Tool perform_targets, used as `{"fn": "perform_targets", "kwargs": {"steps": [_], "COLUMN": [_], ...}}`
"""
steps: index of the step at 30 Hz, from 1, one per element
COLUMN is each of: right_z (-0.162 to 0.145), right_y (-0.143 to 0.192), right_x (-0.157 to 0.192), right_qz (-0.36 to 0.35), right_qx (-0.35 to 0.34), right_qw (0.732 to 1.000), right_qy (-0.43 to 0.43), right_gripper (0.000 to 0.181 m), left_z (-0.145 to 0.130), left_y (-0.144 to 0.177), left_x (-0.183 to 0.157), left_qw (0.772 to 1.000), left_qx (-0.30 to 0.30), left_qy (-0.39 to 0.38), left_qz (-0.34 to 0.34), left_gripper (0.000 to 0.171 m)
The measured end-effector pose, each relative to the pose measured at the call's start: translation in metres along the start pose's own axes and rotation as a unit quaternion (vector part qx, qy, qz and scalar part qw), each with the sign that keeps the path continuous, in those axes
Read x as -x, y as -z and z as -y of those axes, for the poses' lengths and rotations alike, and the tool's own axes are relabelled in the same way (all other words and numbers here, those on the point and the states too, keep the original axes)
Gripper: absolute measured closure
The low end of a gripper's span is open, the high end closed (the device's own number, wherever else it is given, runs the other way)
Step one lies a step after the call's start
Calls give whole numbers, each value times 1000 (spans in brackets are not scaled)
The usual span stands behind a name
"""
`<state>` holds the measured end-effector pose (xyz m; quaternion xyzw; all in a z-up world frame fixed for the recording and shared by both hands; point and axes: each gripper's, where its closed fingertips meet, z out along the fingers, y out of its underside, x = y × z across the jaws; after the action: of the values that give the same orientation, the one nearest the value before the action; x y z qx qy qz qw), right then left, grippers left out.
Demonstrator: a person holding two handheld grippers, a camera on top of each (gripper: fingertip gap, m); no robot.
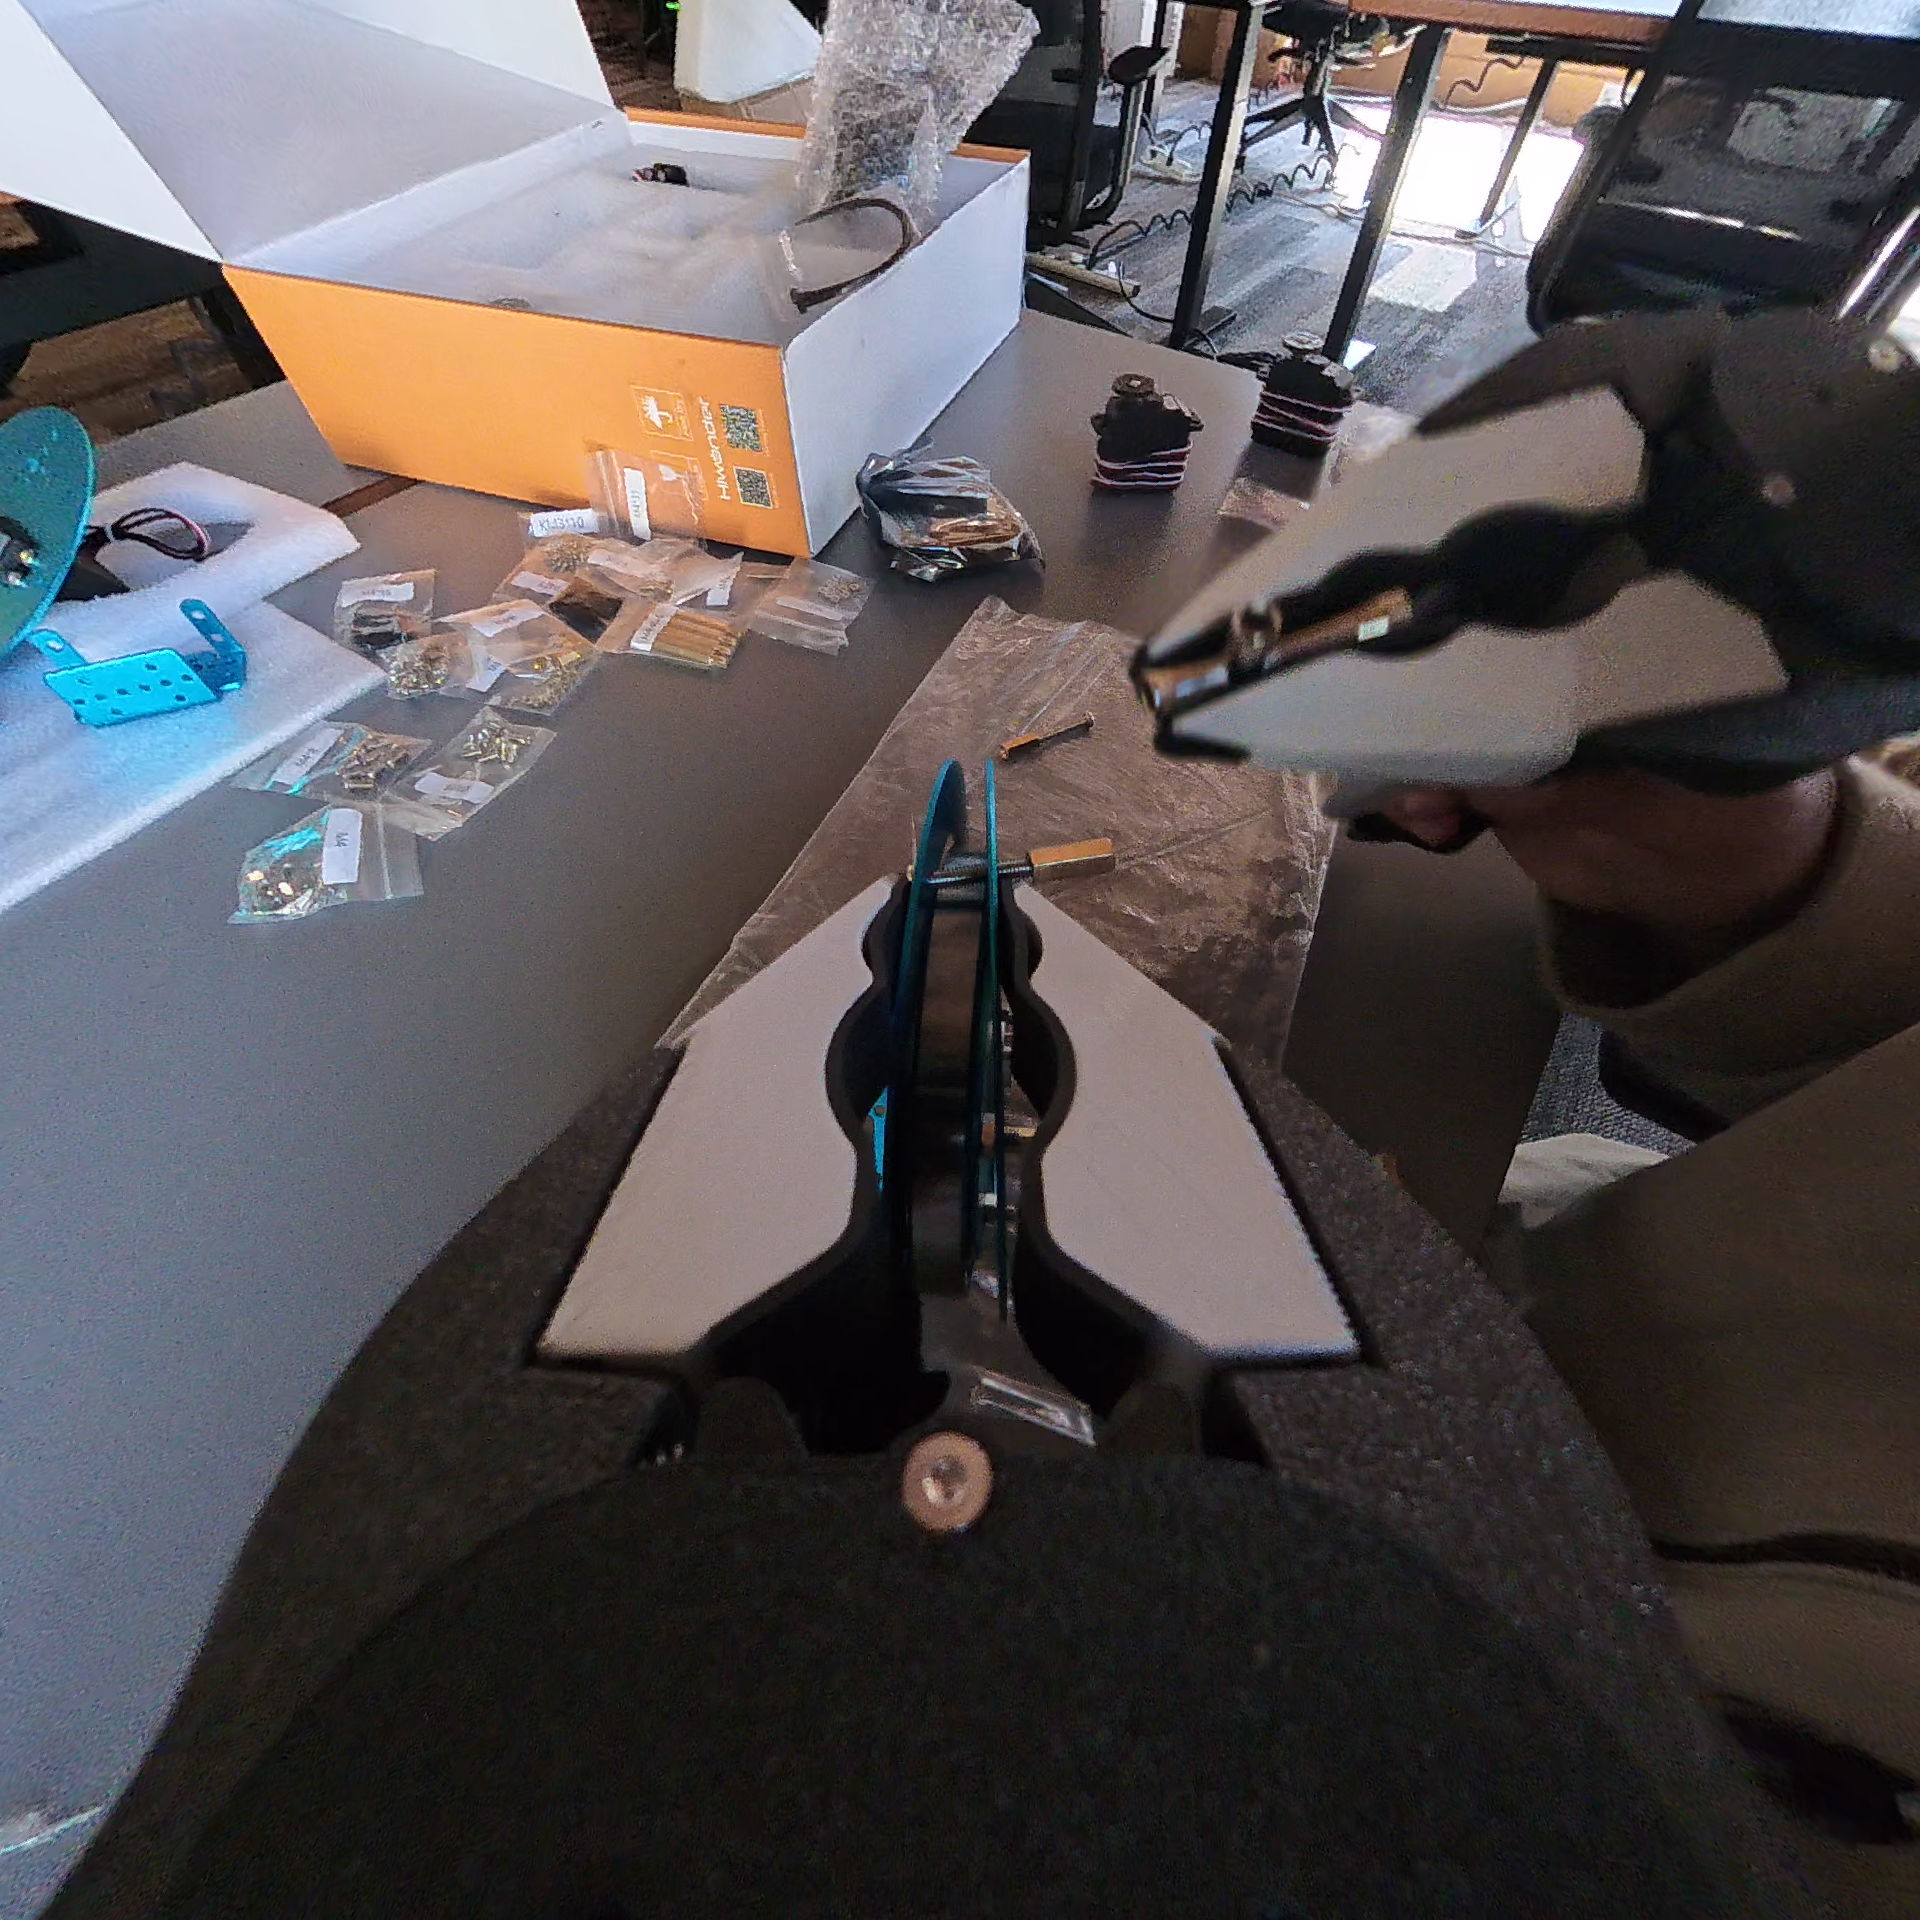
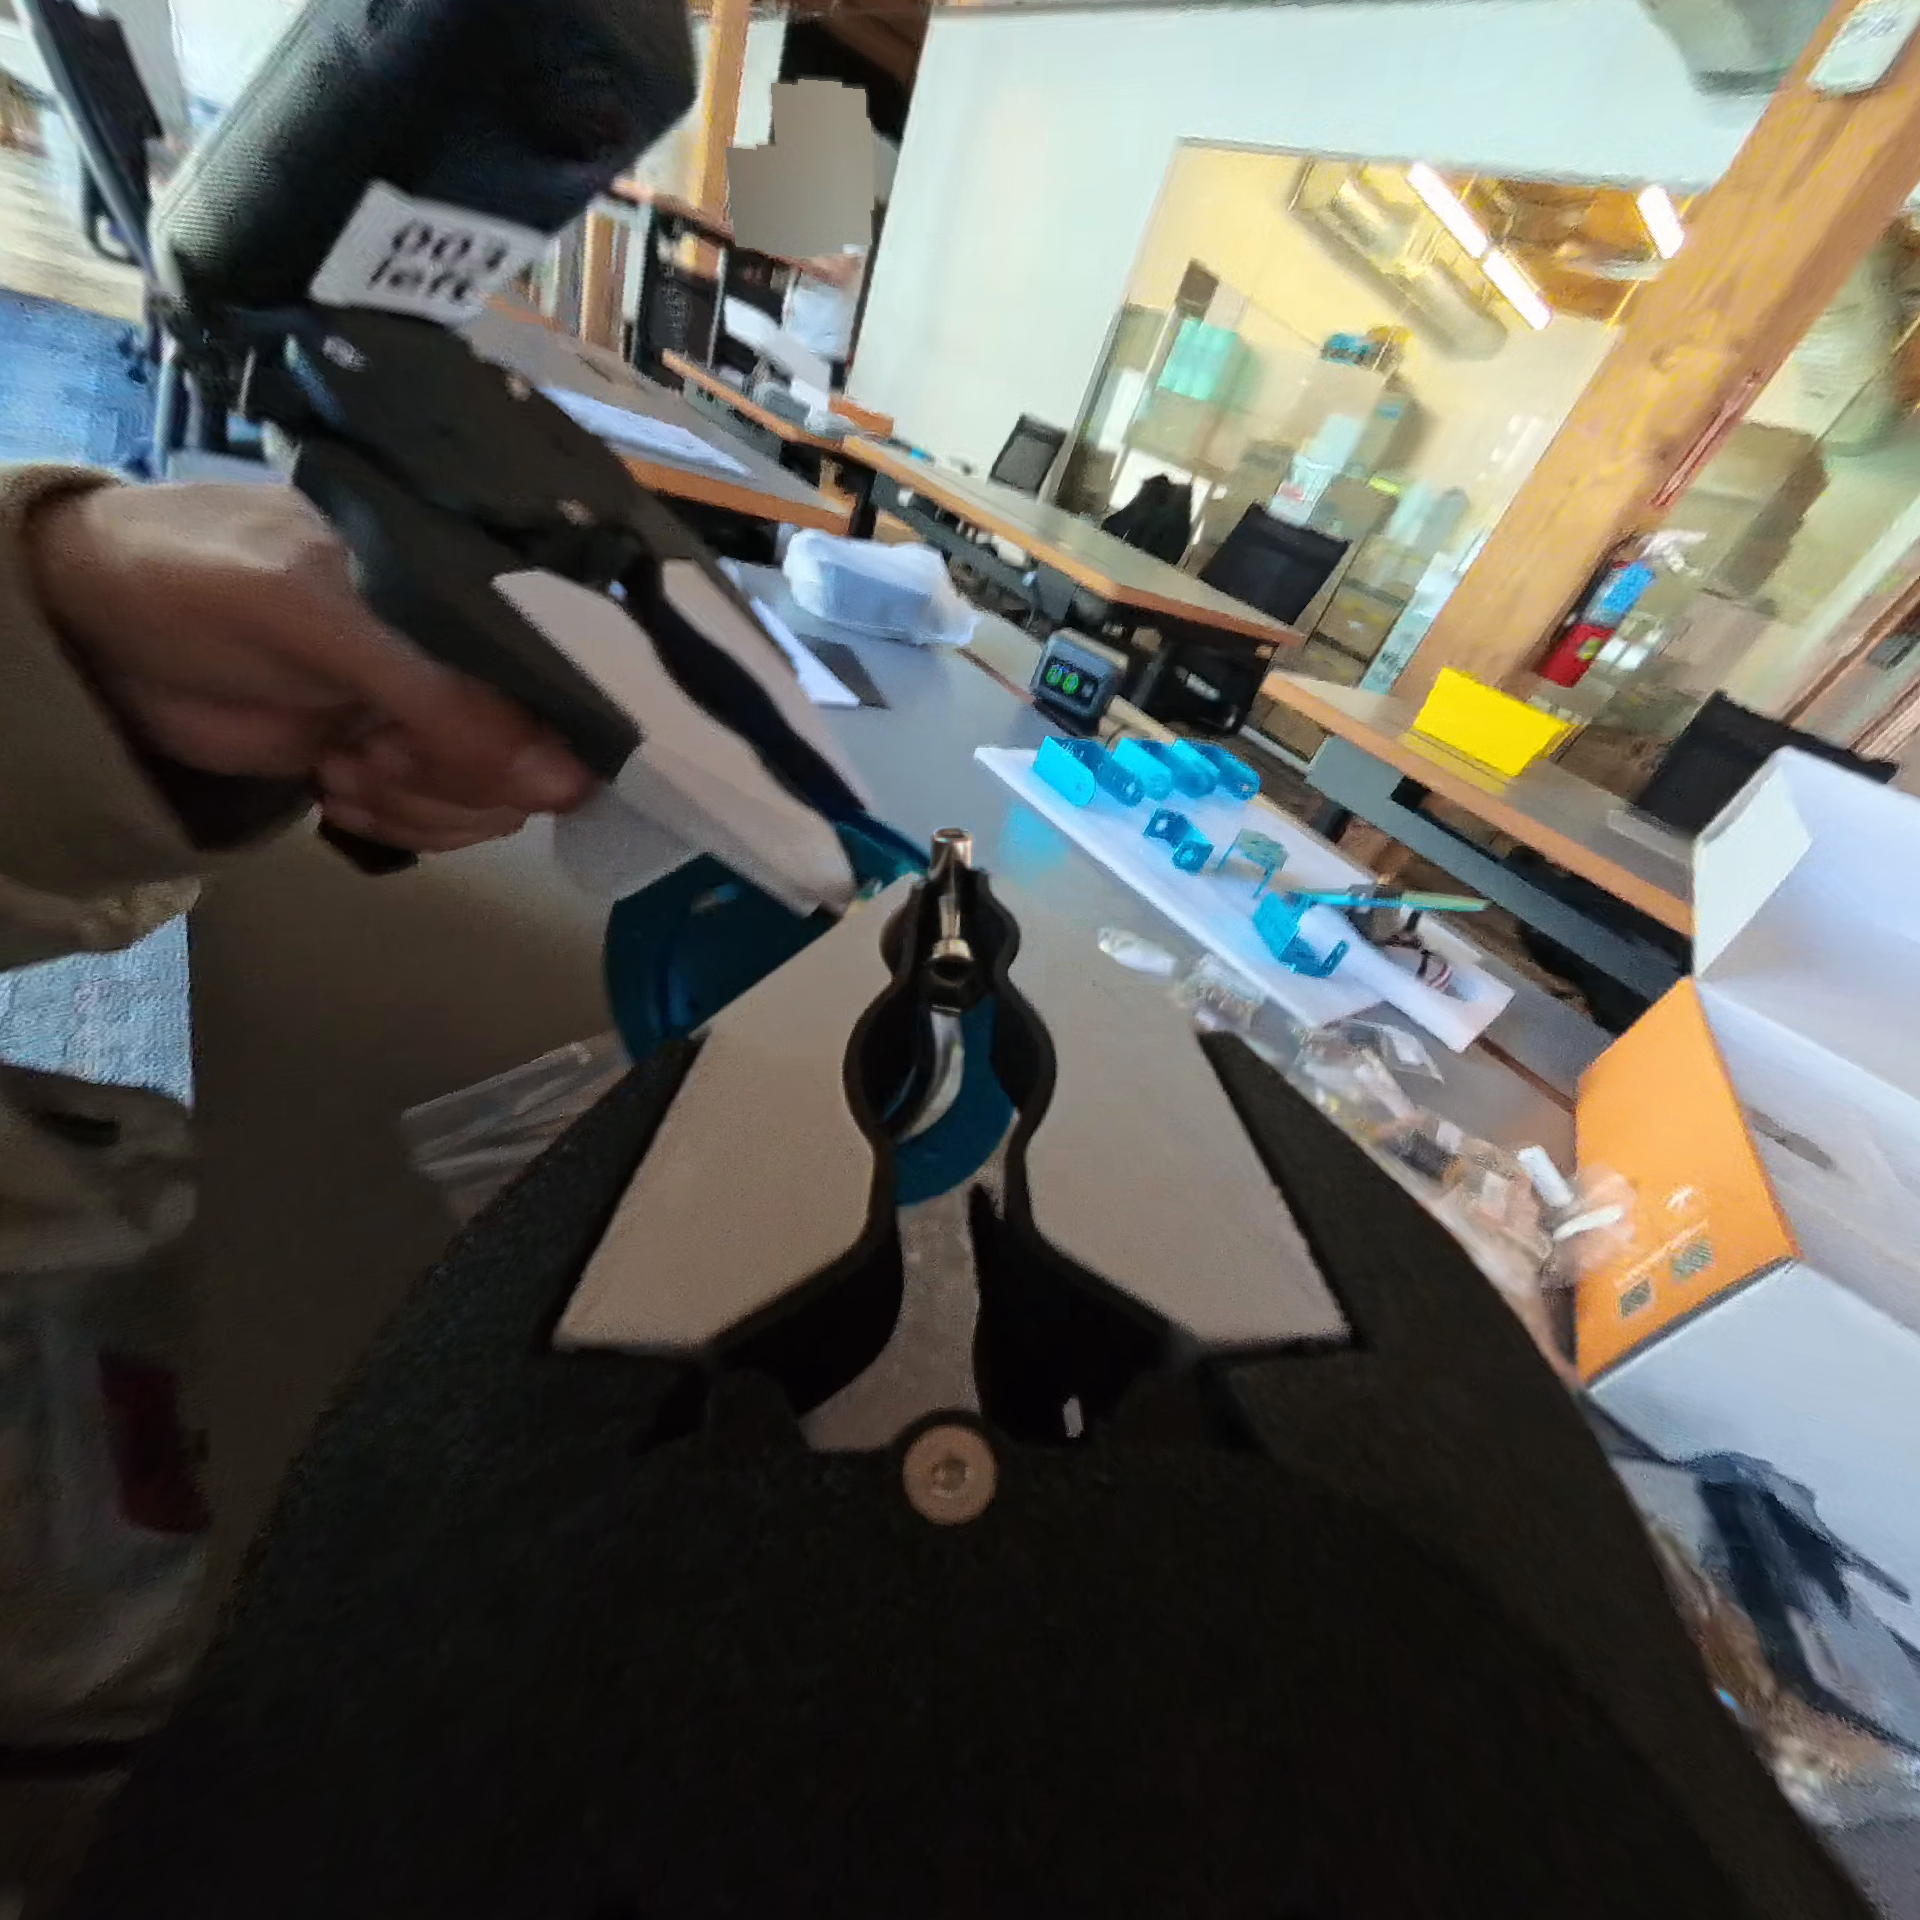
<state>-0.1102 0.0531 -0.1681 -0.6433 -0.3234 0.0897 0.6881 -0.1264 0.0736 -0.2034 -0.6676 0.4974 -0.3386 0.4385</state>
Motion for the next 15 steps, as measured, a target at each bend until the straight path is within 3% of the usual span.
{"fn": "perform_targets", "kwargs": {"steps": [4,7,15], "right_z": [-21,-18,-16], "right_y": [1,2,-3], "right_x": [16,18,25], "right_qz": [-7,-36,-27], "right_qx": [34,23,25], "right_qw": [999,997,994], "right_qy": [15,60,104], "right_gripper": [176,176,176], "left_z": [0,0,-1], "left_y": [-1,0,2], "left_x": [-3,-4,-7], "left_qw": [1000,1000,1000], "left_qx": [0,-1,1], "left_qy": [3,4,-5], "left_qz": [0,1,0], "left_gripper": [158,158,158]}}
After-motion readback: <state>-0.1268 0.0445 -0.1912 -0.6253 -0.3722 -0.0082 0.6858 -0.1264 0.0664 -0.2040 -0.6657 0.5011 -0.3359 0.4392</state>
